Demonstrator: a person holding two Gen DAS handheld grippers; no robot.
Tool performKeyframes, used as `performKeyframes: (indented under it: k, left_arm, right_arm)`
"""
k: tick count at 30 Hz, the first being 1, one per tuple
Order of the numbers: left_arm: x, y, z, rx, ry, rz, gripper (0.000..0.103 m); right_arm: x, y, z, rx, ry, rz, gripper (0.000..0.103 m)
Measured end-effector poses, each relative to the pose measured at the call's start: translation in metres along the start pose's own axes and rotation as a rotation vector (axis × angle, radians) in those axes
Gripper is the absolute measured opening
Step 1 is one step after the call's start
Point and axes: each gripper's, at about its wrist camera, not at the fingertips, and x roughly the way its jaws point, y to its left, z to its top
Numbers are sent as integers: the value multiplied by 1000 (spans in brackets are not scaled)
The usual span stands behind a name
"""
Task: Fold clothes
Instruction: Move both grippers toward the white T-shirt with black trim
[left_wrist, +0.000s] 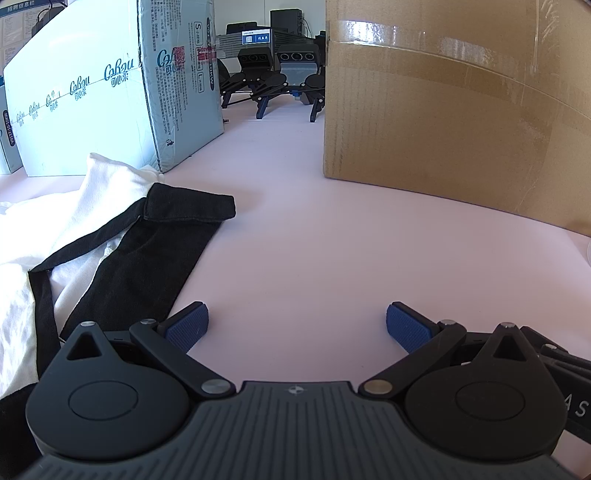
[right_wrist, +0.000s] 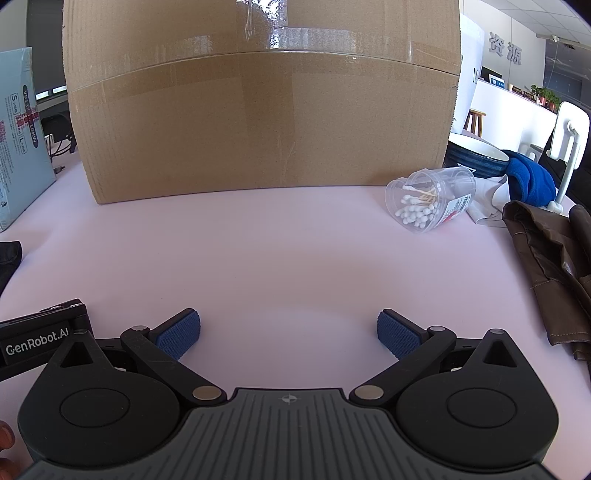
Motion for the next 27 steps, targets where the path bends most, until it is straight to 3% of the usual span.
performKeyframes:
  k: [6, 19, 20, 23, 25, 26, 27]
  left_arm:
    - [-1, 1, 1, 0, -2, 1, 103]
    - [-8, -5, 0, -41, 6, 80, 103]
    - [-10, -4, 0, -36, 1, 72, 101]
    - [-39, 12, 5, 26, -62, -17, 94]
    - [-81, 42, 8, 46, -153, -66, 96]
    - [-106, 63, 8, 52, -205, -93, 103]
    - [-125, 89, 2, 41, -241, -120, 103]
  right_arm:
    - [1, -1, 0, 1, 0, 0, 103]
    - [-1, 1, 0, 21, -1, -30, 103]
    - [-3, -3, 1, 36, -8, 1, 103]
    - [-15, -26, 2, 146, -72, 266, 102]
    - [-30, -40, 4, 186, -124, 493, 102]
    - [-38, -41, 3, 174, -140, 540, 102]
    - [-46, -43, 3, 162, -156, 588, 102]
